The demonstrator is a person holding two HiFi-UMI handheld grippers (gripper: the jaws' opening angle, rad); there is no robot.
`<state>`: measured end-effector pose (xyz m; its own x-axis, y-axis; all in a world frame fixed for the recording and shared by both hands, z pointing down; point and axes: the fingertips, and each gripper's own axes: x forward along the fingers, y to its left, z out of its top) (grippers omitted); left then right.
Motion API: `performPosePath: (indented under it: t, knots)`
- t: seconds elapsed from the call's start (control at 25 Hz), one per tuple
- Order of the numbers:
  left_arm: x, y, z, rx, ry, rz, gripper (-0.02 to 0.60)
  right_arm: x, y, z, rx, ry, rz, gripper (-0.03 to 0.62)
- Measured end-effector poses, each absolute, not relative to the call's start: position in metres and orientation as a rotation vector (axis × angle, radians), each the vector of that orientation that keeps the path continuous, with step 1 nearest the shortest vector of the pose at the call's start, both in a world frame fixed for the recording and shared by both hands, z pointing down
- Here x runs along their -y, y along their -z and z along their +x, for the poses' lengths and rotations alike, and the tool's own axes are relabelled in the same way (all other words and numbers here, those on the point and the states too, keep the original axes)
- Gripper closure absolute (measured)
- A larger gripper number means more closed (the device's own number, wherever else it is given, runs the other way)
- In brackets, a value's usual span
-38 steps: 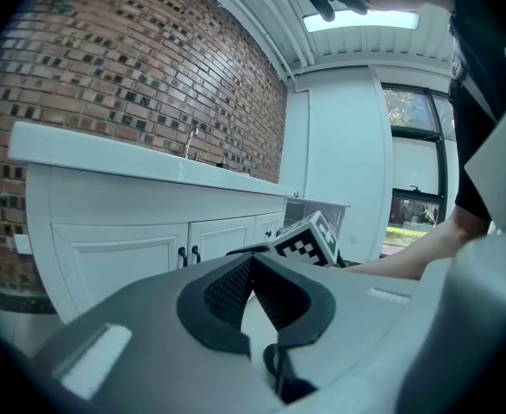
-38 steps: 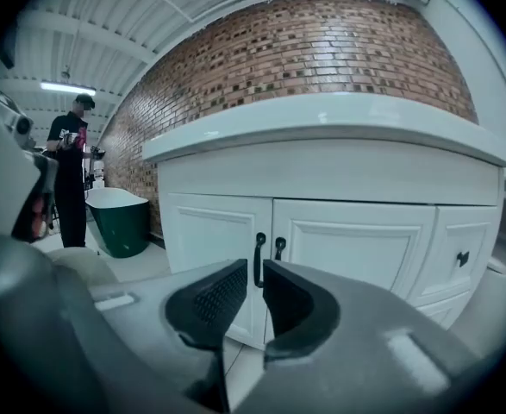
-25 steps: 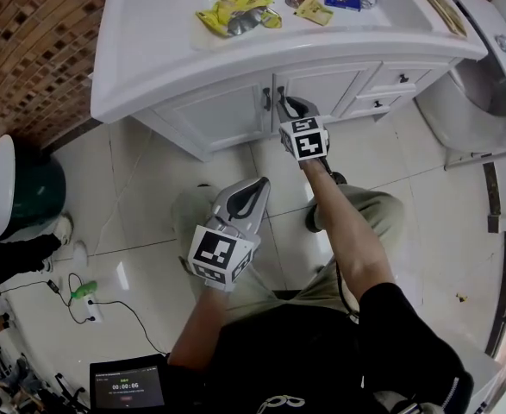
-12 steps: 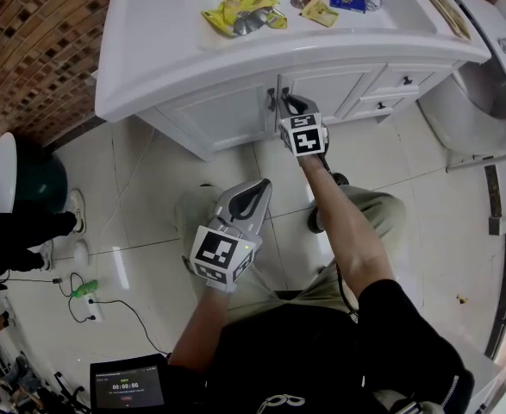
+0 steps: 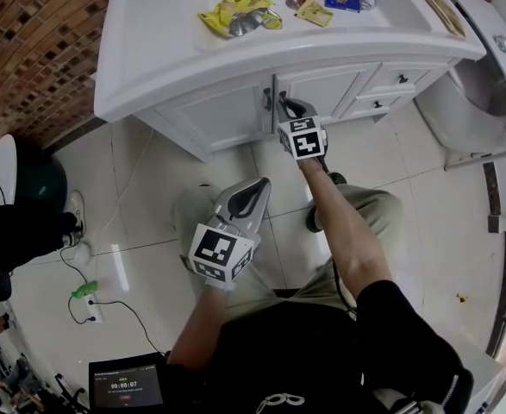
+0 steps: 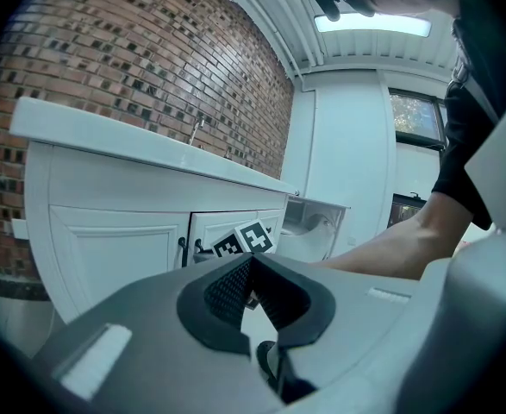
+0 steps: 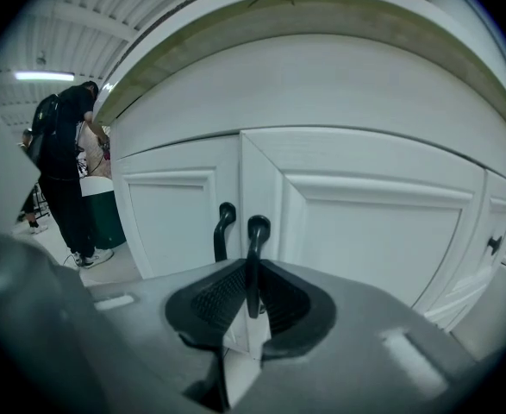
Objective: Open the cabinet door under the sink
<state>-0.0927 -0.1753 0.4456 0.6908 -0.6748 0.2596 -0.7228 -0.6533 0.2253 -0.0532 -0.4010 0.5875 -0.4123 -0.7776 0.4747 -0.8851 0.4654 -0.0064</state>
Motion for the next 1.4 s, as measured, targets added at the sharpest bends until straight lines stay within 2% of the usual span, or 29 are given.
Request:
performPosePath:
  t: [0.8,1.4]
  knots:
    - [0.164,-0.441,-0.064,1.04,-0.227,2.624,0.566,0.347,-0.588,-0.034,2.391,-0.328,1.272,0.557]
    - [0.151,-0.44,-0.013,0.945,-0.247,2.67,0.566,0.3,-0.587,-0.005,2.476,-0.314,1.14,0.559]
